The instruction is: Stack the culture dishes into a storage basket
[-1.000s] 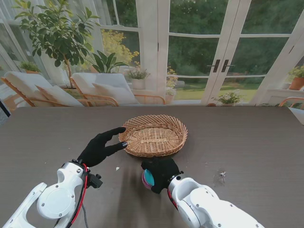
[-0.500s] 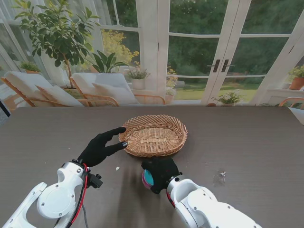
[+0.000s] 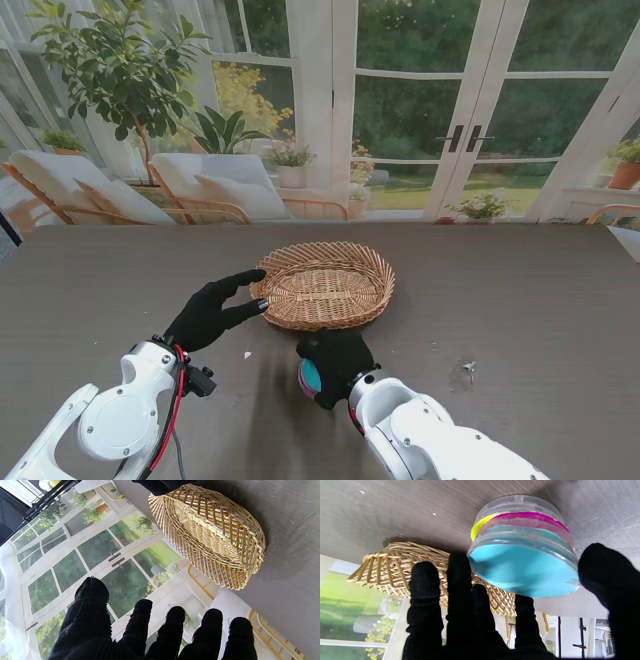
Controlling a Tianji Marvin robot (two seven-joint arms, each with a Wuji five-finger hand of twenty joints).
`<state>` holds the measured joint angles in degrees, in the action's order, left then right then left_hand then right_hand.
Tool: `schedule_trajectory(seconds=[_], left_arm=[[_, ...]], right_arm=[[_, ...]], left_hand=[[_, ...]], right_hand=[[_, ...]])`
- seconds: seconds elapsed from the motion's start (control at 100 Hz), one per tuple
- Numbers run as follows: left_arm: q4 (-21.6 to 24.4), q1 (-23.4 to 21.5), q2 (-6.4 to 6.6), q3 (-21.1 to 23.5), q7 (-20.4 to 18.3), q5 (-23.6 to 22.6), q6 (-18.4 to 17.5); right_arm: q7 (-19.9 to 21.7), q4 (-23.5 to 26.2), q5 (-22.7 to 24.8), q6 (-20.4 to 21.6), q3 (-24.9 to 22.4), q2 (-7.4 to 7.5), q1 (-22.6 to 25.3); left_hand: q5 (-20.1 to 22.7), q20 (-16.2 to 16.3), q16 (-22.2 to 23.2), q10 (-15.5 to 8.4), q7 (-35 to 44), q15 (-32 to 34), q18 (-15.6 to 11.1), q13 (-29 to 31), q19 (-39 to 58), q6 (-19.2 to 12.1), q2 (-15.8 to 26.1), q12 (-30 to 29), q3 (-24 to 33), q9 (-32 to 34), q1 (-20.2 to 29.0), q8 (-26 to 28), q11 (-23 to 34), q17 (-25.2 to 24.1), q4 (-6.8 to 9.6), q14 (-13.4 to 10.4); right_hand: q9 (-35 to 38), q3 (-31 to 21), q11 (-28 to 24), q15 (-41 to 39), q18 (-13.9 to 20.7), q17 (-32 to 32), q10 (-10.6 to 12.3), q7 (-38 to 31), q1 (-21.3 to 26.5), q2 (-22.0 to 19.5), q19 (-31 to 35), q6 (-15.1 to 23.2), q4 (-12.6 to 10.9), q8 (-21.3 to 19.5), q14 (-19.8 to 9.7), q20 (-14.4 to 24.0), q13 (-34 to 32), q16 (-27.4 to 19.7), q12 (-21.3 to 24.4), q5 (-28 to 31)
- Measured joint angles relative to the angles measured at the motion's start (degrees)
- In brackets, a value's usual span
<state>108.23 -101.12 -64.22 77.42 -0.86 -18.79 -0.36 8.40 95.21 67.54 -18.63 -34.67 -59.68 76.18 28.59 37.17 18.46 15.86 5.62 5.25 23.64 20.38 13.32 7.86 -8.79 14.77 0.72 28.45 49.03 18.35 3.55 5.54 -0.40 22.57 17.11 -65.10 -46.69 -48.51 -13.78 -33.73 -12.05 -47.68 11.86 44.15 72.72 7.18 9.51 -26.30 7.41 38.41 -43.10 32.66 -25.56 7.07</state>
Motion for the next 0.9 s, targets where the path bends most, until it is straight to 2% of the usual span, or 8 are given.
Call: schedule_trajectory(seconds=[0.19, 0.23, 0.59, 0.71, 0.77, 0.78, 0.9], left_arm=[[0.0, 0.0, 0.01, 0.0, -0.2, 0.2, 0.0], [0.0, 0.0, 0.01, 0.0, -0.2, 0.3, 0.0], [0.0, 0.0, 0.04, 0.0, -0.7, 0.7, 0.2], [0.0, 0.1, 0.06, 0.0, -0.7, 0.8, 0.2], [-0.1, 0.1, 0.07, 0.0, -0.9, 0.9, 0.2], [-0.1, 0.1, 0.08, 0.0, -0.9, 0.9, 0.2], [-0.1, 0.2, 0.1, 0.0, -1.1, 1.0, 0.2]], right_arm=[[0.2, 0.0, -0.2, -0.2, 0.2, 0.0, -0.1], [0.2, 0.0, -0.3, -0.3, 0.3, 0.0, -0.2], [0.2, 0.0, -0.7, -0.4, 0.3, -0.06, -0.1], [0.8, 0.6, -1.0, -0.4, -0.7, -0.08, 0.6], [1.4, 1.0, -1.8, -0.6, -0.8, -0.05, 0.7], [1.5, 1.1, -2.0, -0.6, -0.8, -0.05, 0.7], [1.9, 1.5, -3.6, -0.9, -0.7, -0.06, 0.7]], left_hand=[[0.0, 0.0, 0.0, 0.1, 0.0, 0.0, 0.0, 0.0, 0.0, 0.0, 0.0, 0.0, 0.0, 0.0, 0.0, 0.0, 0.0, 0.0, 0.0, 0.0], [0.0, 0.0, 0.0, 0.1, 0.0, 0.0, 0.0, 0.0, 0.0, 0.0, 0.0, 0.0, 0.0, 0.0, 0.0, 0.0, 0.0, 0.0, 0.0, 0.0], [0.1, 0.0, 0.0, 0.1, 0.0, 0.0, 0.0, 0.0, 0.0, 0.0, 0.0, 0.0, 0.0, 0.0, 0.0, 0.0, 0.0, 0.0, 0.0, 0.0], [0.1, 0.0, 0.0, 0.2, 0.0, 0.0, 0.0, 0.0, 0.0, 0.0, 0.0, 0.0, 0.0, 0.0, 0.0, 0.0, 0.0, 0.0, 0.0, 0.0], [0.1, 0.0, 0.0, 0.2, 0.0, 0.0, 0.0, 0.0, 0.0, 0.0, 0.0, 0.0, 0.0, 0.0, 0.0, 0.0, 0.0, 0.0, 0.0, 0.0], [0.1, 0.0, 0.0, 0.3, 0.0, 0.0, 0.0, 0.0, 0.0, 0.0, 0.0, 0.0, 0.0, 0.0, 0.0, 0.0, 0.0, 0.0, 0.0, 0.0], [0.1, 0.0, 0.0, 0.3, 0.0, 0.0, 0.0, 0.0, 0.0, 0.0, 0.7, 0.0, 0.0, 0.0, 0.0, 0.0, 0.0, 0.0, 0.0, 0.0]], right_hand=[[-0.7, 0.0, 0.4, 4.3, 0.0, 0.0, 0.0, 1.3, -0.8, -0.1, 0.0, 0.0, 0.0, 0.0, 1.5, 0.0, 1.7, -2.0, 0.0, 0.0], [-0.7, 0.1, 0.4, 4.8, 0.0, 0.0, 0.0, 1.7, -0.7, -1.5, 0.0, 0.0, 0.0, 0.0, 1.6, 0.0, 1.7, -2.0, 0.1, 0.0], [-1.4, 0.1, 0.7, 9.0, -0.6, 0.0, 0.4, 3.0, -0.7, -1.5, -1.9, -0.8, 0.0, 0.0, 2.9, 0.0, 2.3, -4.0, 0.5, 0.0], [-1.4, 0.0, 2.5, 13.2, -2.8, 0.0, 1.1, 4.5, -1.5, -1.5, -6.1, -0.8, 0.0, 0.0, 4.4, -0.3, 3.0, -6.2, 1.6, 0.0], [-1.4, 0.1, 3.1, 16.5, -4.3, 0.0, 1.5, 5.3, -2.1, -1.8, -9.4, -0.8, 0.0, 0.0, 5.4, -1.6, 4.5, -7.8, 1.8, 0.0], [-1.4, 0.1, 3.1, 17.0, -4.4, 0.0, 1.7, 5.3, -2.1, -2.3, -9.9, -0.8, 0.0, 0.0, 5.4, -2.9, 4.1, -8.1, 1.8, 0.0], [-1.4, 0.2, 5.5, 22.6, -6.3, 0.1, 1.8, 6.2, -2.8, -2.9, -14.4, -0.8, 0.0, 0.0, 6.6, -4.6, 5.0, -10.8, 3.2, 0.0]])
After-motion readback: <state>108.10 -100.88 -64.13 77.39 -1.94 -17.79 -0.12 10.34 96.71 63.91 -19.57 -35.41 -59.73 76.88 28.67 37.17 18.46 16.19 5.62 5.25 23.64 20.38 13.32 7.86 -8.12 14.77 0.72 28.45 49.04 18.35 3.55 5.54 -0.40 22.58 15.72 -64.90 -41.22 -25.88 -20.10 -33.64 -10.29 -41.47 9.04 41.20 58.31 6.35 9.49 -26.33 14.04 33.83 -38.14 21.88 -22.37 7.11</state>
